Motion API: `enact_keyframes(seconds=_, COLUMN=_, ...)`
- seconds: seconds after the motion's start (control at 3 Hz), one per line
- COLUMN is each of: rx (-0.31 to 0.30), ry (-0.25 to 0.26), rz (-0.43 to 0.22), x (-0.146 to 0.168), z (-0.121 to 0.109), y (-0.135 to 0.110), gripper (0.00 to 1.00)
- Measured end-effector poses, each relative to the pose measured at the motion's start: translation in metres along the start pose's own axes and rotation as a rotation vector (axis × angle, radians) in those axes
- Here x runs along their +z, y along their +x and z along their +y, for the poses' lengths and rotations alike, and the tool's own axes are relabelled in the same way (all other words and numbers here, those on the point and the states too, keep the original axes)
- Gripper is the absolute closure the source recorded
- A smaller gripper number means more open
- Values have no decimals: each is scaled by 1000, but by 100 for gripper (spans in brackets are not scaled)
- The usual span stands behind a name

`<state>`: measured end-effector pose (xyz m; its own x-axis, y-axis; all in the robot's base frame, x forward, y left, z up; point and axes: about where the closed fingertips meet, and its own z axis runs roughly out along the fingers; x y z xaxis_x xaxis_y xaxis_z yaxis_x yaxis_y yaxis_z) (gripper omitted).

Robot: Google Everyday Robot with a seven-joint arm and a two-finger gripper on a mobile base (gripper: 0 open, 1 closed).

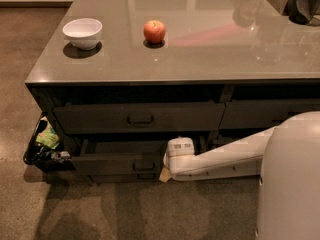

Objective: Open middle drawer

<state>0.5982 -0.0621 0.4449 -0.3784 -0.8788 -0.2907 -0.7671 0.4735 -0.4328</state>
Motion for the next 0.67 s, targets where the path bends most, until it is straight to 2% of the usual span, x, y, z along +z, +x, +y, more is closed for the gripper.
enact_keyframes(seconds=0.67, rx=-13, ry=19, rz=8, x=-10, z=-2, y=-2, gripper=0)
